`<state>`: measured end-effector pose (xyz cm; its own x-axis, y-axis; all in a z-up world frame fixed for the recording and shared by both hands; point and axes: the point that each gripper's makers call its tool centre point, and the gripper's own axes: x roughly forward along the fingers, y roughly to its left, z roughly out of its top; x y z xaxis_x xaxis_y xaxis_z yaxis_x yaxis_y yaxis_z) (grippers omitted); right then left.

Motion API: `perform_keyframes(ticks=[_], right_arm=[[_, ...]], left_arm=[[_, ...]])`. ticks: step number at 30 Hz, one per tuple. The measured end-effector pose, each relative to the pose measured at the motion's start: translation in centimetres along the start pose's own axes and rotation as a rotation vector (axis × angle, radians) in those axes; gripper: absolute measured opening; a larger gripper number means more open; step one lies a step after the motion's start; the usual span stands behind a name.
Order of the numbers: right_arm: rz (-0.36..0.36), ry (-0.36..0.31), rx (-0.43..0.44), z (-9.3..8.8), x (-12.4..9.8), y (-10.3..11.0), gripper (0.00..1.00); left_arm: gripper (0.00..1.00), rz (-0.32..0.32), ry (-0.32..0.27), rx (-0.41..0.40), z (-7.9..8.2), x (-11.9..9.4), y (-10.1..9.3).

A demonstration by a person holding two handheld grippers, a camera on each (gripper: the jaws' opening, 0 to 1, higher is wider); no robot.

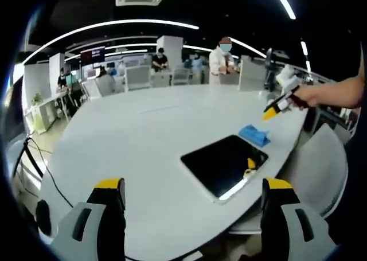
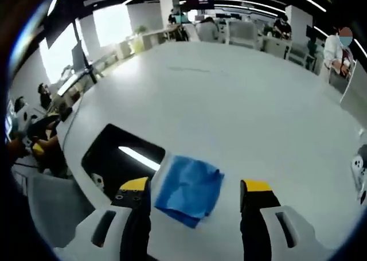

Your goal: Wipe the mirror surface with the cleaning cloth until all visible marks leave the cleaned area.

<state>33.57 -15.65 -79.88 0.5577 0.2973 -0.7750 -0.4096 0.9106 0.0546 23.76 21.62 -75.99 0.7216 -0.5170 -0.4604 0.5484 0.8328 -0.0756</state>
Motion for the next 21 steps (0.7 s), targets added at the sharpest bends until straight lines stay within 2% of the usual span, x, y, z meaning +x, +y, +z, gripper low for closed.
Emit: perform_keyframes(ticks=[4,7,10,13,17,21], right_arm=[[0.003,0.017,0.007,-0.5,0.5,0.0,0.55],[0.025,0.034,0.024,-1.2,1.2,0.2,0.44],[0.024,0.054,0.051,-2.1,1.9,0.1,0.42],[0.041,0.038,0.075,-2.2,2.2,0.5,0.36],[0.047,0.026,0.083,-2.3,3.0,0.7,0.32],[0.036,0.037,0.074,-2.7,4.0,1.1,0.24]], left_arm=[[0.99,0.004,0.000,-0.003,-0.1,0.0,0.1],[0.99,0.007,0.001,-0.004,-0.1,-0.1,0.4],[0.99,0.010,0.004,-0.005,-0.2,-0.3,0.5],[0.99,0.013,0.006,-0.008,-0.3,-0.5,0.9],[0.99,0.011,0.020,-0.002,-0.6,-0.7,1.1],[0.99,0.008,0.023,0.000,-0.5,-0.7,1.3]])
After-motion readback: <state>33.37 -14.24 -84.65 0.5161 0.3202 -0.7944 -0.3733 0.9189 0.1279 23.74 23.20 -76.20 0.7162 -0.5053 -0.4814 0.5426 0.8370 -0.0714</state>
